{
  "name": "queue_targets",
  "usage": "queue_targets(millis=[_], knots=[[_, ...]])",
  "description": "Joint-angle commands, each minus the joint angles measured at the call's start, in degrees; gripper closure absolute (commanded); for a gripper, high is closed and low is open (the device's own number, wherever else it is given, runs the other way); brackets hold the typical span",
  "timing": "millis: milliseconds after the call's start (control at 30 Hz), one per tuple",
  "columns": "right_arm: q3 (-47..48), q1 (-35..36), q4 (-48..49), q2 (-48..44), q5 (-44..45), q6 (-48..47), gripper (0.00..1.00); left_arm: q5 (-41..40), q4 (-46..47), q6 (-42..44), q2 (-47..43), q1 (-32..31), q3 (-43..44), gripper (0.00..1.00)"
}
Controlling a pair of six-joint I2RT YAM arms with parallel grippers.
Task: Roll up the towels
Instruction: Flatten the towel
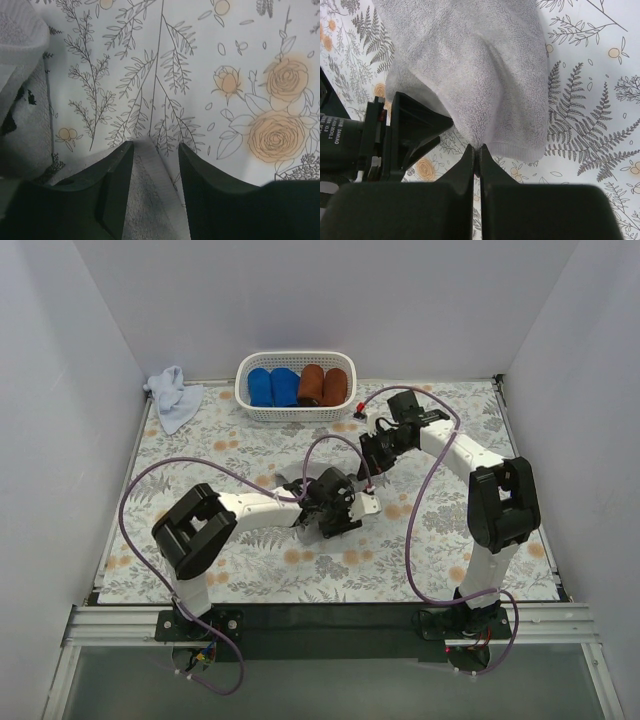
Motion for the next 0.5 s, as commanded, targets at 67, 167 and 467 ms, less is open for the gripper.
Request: queue_targets(millis=[67, 167, 467], knots=[[1.08, -1.76, -0.64, -0.09, -1.63, 0.34, 0.99, 0.46, -2.57, -5.41, 4.78, 1.90, 4.03, 0.68], [0.82, -2.73, -0.64, -0.27, -1.72, 0.34, 0.99, 2.48, -8.37, -6.65, 6.46, 3.66, 7.55, 0.75], [1.25, -6.15, -2.31, -1.67, -0.93, -0.97, 0.99, 12.38, -16.90, -3.67, -2.75, 6.56, 11.05, 1.00]])
